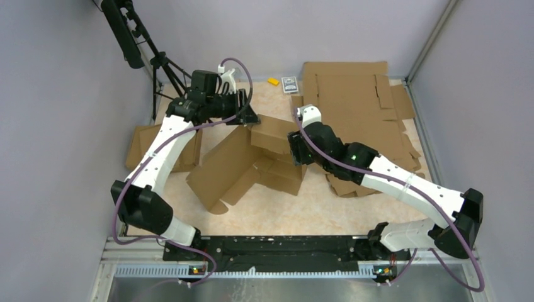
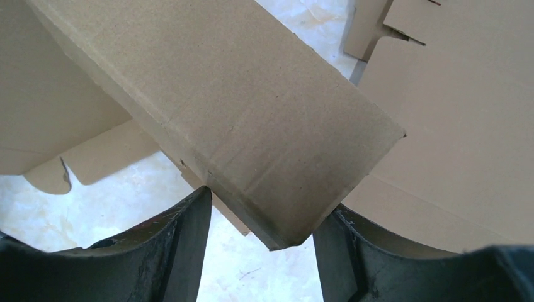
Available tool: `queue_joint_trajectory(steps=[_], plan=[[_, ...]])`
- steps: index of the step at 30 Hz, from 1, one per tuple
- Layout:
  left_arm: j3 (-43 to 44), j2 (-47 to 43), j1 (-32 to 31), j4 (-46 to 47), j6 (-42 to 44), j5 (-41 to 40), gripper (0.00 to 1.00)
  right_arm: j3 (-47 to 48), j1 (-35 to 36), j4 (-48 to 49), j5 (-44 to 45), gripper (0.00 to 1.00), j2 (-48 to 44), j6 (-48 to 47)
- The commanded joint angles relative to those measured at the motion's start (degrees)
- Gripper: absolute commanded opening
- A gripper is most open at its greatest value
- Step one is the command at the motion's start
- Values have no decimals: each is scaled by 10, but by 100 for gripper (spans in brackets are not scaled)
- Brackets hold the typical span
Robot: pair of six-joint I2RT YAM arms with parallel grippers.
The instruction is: Fold the paper box
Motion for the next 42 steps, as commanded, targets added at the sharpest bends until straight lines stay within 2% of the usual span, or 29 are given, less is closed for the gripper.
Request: queue_joint_trajectory(steps=[1, 12, 13, 15, 17, 29, 33, 39, 42], plan=[[-3, 6, -20, -40, -46, -15, 45, -4, 14, 36, 21, 59, 4, -31], [-1, 17, -23, -40, -47, -46, 45, 32, 21, -41, 110, 71, 4, -40], [-1, 17, -22, -41, -46, -47, 45, 35, 21, -45, 112, 74, 2, -38], [1, 19, -23, -41, -45, -49, 45, 42, 21, -54, 122, 90, 1, -31], [2, 22, -22, -41, -43, -47, 45, 44, 21, -50, 127, 92, 1, -39], [15, 29, -23, -48, -36, -43, 45, 91, 25, -25, 117, 93, 54, -167], [16, 31, -24, -48, -36, -40, 45, 103, 45, -25, 148, 93, 77, -226], [17, 33, -25, -48, -36, -38, 45, 126, 78, -38, 213, 85, 132, -280], [16, 33, -25, -47, -35, -39, 44, 129, 89, -38, 247, 78, 155, -296]])
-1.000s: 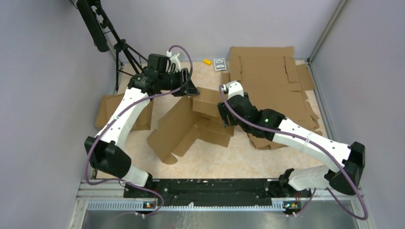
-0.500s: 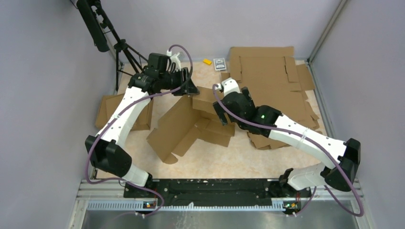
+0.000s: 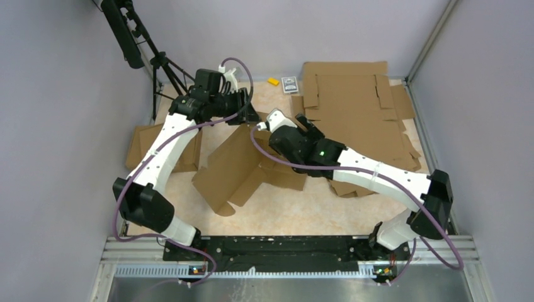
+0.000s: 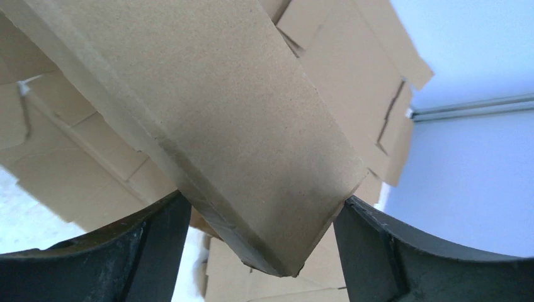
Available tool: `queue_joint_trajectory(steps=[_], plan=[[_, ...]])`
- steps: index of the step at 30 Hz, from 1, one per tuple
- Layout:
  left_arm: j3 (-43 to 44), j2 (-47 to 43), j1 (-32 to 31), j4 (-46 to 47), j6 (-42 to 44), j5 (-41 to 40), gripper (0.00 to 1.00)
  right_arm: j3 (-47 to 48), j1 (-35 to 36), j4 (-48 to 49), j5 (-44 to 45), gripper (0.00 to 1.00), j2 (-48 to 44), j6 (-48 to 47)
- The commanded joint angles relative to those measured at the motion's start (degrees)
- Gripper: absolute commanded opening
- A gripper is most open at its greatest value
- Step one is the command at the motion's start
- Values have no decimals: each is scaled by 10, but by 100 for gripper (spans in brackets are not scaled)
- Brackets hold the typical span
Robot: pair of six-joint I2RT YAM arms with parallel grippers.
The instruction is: Fold the paper box
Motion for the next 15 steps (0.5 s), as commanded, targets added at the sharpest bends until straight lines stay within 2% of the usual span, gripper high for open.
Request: queue_joint_trajectory(steps=[1, 5, 9, 12, 15], plan=[[-3, 21, -9, -32, 14, 2, 45, 26, 27, 18, 34, 75, 35, -48], [-3, 21, -10, -32, 12, 5, 44, 21, 33, 37, 43, 64, 34, -56], [-2, 20, -10, -31, 12, 4, 44, 12, 32, 44, 53, 62, 25, -52], [-2, 21, -11, -31, 12, 2, 44, 1, 32, 50, 67, 77, 16, -46], [-3, 22, -12, -32, 12, -1, 44, -4, 32, 60, 85, 84, 8, -46]])
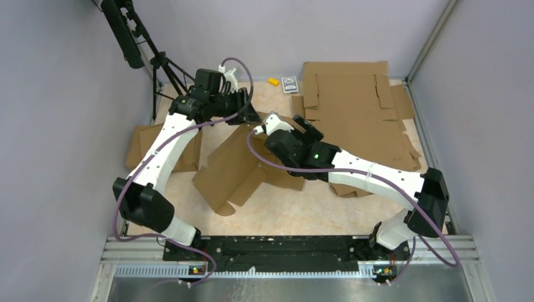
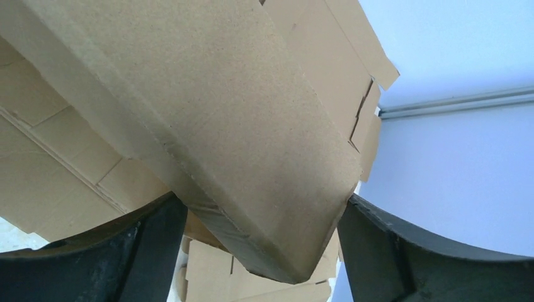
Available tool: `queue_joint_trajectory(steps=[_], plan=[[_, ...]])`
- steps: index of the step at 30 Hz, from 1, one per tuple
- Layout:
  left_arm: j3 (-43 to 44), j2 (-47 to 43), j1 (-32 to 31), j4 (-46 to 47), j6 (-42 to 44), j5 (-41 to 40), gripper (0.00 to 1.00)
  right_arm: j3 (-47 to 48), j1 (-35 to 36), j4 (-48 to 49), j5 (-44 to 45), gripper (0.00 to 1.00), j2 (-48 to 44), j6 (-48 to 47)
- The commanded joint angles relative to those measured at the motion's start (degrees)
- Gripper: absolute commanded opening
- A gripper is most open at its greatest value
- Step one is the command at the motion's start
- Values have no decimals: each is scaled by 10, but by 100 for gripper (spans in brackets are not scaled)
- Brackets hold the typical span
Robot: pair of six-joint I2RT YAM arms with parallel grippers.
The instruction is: Fold the paper box
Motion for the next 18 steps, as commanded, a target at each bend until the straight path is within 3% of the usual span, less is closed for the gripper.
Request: queue_joint_trajectory(steps=[1, 7, 14, 18], plan=[[-5, 21, -12, -31, 12, 3, 44, -2, 16, 51, 13, 86, -17, -7], [-3, 21, -12, -31, 12, -1, 44, 2, 18, 50, 26, 95, -19, -20], [-2, 23, -13, -33, 14, -4, 44, 14, 19, 3, -109, 95, -49, -53], [-2, 24, -12, -33, 14, -4, 44, 44, 19, -19, -116, 94, -33, -82]])
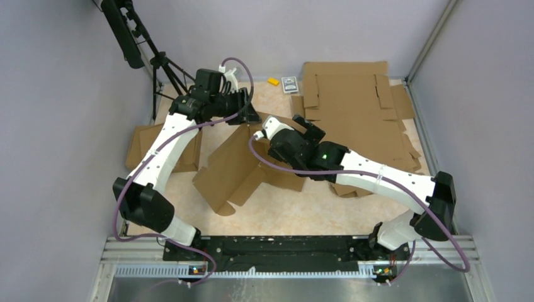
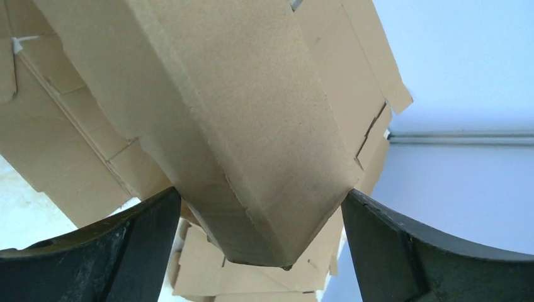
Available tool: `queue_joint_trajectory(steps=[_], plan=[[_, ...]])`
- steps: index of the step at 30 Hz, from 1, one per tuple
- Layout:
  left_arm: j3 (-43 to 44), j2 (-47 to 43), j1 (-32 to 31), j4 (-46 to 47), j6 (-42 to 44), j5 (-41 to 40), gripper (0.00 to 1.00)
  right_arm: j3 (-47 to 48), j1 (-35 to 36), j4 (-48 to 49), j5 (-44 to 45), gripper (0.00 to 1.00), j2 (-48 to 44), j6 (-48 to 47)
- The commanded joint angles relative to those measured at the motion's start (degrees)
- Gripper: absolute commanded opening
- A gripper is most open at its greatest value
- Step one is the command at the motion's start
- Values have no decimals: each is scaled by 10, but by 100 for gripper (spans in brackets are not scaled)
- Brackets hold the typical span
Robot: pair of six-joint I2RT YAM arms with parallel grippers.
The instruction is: Fold the paper box
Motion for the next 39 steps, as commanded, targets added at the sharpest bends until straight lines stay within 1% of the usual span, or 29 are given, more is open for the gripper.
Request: queue_joint_trajectory(steps=[1, 5, 7, 16, 19, 23, 25, 29, 32, 36, 39], plan=[[-2, 24, -11, -33, 13, -3, 44, 55, 13, -9, -48, 94, 6, -48], [-1, 24, -11, -33, 13, -2, 44, 74, 14, -16, -29, 90, 38, -71], [-2, 24, -12, -33, 13, -2, 44, 78, 14, -13, -17, 86, 47, -79], [-1, 25, -15, -33, 13, -2, 44, 69, 13, -3, -10, 51, 45, -78], [-1, 25, -15, -33, 13, -1, 44, 56, 14, 6, -8, 43, 40, -73], [-1, 25, -15, -33, 12, -1, 44, 42, 13, 21, 0, 29, 36, -72], [0, 25, -16, -32, 11, -1, 44, 35, 13, 29, 2, 25, 33, -71], [0, 23, -16, -30, 8, -1, 46, 22, 13, 38, 2, 9, 30, -65], [2, 22, -16, -26, 5, 2, 50, 16, 14, 33, -2, 0, 28, -55], [17, 19, -15, -25, 6, 0, 63, 1, 12, 33, -3, 0, 17, -45], [50, 18, -11, -34, 12, -1, 72, -10, 10, 29, -8, 0, 7, -32]])
